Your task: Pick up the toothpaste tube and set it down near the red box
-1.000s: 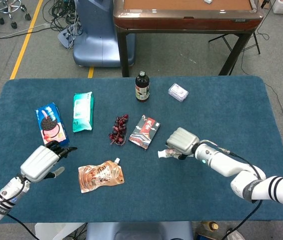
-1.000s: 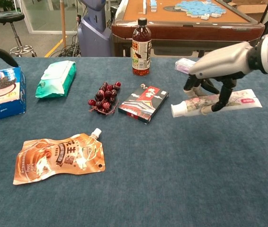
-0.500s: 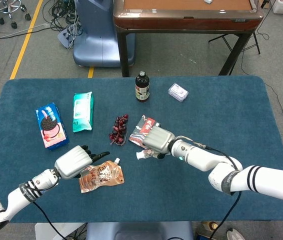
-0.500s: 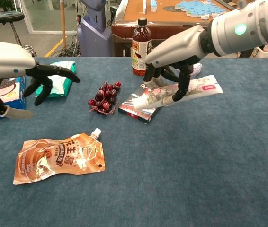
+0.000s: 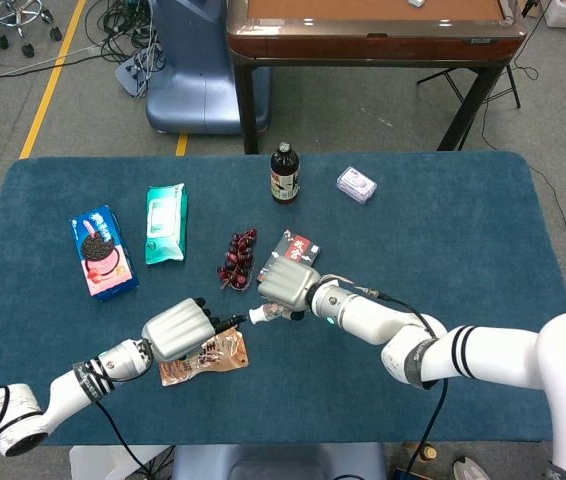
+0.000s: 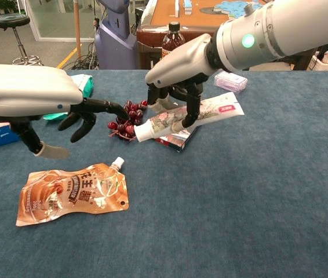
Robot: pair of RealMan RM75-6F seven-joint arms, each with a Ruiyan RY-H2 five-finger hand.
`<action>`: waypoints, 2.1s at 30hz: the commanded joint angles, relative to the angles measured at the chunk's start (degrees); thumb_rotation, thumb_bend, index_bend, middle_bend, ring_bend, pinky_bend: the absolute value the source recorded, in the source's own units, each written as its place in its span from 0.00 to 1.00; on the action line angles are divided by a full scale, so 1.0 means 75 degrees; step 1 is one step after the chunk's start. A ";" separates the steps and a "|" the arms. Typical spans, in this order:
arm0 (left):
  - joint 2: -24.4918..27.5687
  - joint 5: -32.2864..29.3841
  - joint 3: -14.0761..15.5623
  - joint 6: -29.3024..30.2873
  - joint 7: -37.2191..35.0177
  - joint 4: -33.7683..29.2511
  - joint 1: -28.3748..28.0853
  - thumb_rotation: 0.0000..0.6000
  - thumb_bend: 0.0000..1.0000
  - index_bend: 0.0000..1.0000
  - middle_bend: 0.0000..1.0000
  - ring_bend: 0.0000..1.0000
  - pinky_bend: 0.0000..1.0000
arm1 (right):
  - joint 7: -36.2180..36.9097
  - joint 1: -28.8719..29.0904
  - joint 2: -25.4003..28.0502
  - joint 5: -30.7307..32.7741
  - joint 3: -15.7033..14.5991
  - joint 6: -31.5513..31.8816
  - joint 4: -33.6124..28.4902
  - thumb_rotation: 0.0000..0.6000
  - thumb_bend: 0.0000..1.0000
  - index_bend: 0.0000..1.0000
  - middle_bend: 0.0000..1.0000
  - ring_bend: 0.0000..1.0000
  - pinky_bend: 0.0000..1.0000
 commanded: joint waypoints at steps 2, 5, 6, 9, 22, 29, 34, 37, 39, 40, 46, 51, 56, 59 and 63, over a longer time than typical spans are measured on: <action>-0.0124 -0.0117 0.0040 -0.0103 0.0144 -0.0012 -0.0100 1.00 0.26 0.08 0.56 0.58 0.43 | -0.0169 0.0206 -0.0060 0.0310 -0.0207 0.0233 -0.0120 1.00 0.93 0.77 0.68 0.65 0.44; -0.0198 -0.0258 0.0055 -0.0202 0.0281 0.0012 -0.0176 1.00 0.26 0.08 0.56 0.58 0.43 | -0.0218 0.0315 -0.0090 0.0451 -0.0313 0.0365 -0.0189 1.00 0.94 0.77 0.69 0.65 0.44; -0.0216 -0.0302 0.0056 -0.0223 0.0317 0.0024 -0.0192 1.00 0.26 0.08 0.56 0.58 0.43 | -0.0227 0.0335 -0.0095 0.0469 -0.0340 0.0397 -0.0207 1.00 0.95 0.77 0.69 0.65 0.44; -0.0257 -0.0444 0.0068 -0.0283 0.0420 0.0071 -0.0238 1.00 0.26 0.08 0.56 0.58 0.43 | -0.0216 0.0378 -0.0096 0.0518 -0.0411 0.0478 -0.0257 1.00 0.95 0.77 0.69 0.66 0.44; -0.0342 -0.0830 0.0229 -0.0516 0.0822 0.0165 -0.0395 1.00 0.26 0.10 0.57 0.59 0.43 | 0.0022 0.0452 -0.0045 0.0448 -0.0480 0.0613 -0.0361 1.00 0.96 0.80 0.70 0.67 0.44; -0.0447 -0.1050 0.0292 -0.0621 0.0903 0.0184 -0.0471 1.00 0.26 0.12 0.57 0.59 0.43 | 0.0224 0.0393 -0.0015 0.0283 -0.0435 0.0686 -0.0395 1.00 0.97 0.82 0.71 0.68 0.44; -0.0510 -0.1198 0.0325 -0.0678 0.0986 0.0211 -0.0511 1.00 0.26 0.12 0.57 0.59 0.43 | 0.0341 0.0346 0.0011 0.0124 -0.0393 0.0713 -0.0417 1.00 0.98 0.83 0.71 0.69 0.44; -0.0539 -0.1286 0.0336 -0.0695 0.1021 0.0224 -0.0531 1.00 0.26 0.12 0.57 0.59 0.43 | 0.0396 0.0311 0.0022 0.0022 -0.0360 0.0760 -0.0432 1.00 0.98 0.83 0.72 0.70 0.44; -0.0557 -0.1338 0.0343 -0.0709 0.1033 0.0229 -0.0550 1.00 0.26 0.12 0.57 0.59 0.43 | 0.0452 0.0278 0.0027 -0.0042 -0.0321 0.0801 -0.0445 1.00 0.99 0.83 0.72 0.71 0.44; -0.0564 -0.1355 0.0346 -0.0717 0.1041 0.0233 -0.0561 1.00 0.26 0.12 0.57 0.59 0.43 | 0.0464 0.0270 0.0032 -0.0069 -0.0312 0.0808 -0.0445 1.00 0.99 0.84 0.72 0.71 0.44; -0.0636 -0.1480 0.0342 -0.0750 0.1071 0.0271 -0.0631 1.00 0.26 0.12 0.57 0.59 0.43 | 0.0530 0.0214 0.0062 -0.0224 -0.0238 0.0882 -0.0479 1.00 0.99 0.84 0.72 0.72 0.44; -0.0697 -0.1573 0.0343 -0.0772 0.1106 0.0301 -0.0686 1.00 0.26 0.12 0.57 0.59 0.43 | 0.0621 0.0145 0.0089 -0.0326 -0.0158 0.0950 -0.0525 1.00 0.99 0.85 0.73 0.73 0.44; -0.0760 -0.1678 0.0361 -0.0795 0.1131 0.0375 -0.0719 1.00 0.26 0.12 0.57 0.59 0.43 | 0.0722 0.0071 0.0126 -0.0446 -0.0096 0.0966 -0.0548 1.00 1.00 0.85 0.73 0.73 0.44; -0.0786 -0.1742 0.0371 -0.0811 0.1139 0.0419 -0.0738 1.00 0.26 0.12 0.57 0.59 0.43 | 0.0780 0.0028 0.0143 -0.0514 -0.0065 0.0966 -0.0551 1.00 1.00 0.85 0.73 0.73 0.44; -0.0803 -0.1807 0.0384 -0.0822 0.1149 0.0448 -0.0760 1.00 0.26 0.12 0.57 0.59 0.43 | 0.0843 -0.0025 0.0149 -0.0612 -0.0008 0.0994 -0.0548 1.00 1.00 0.86 0.73 0.74 0.44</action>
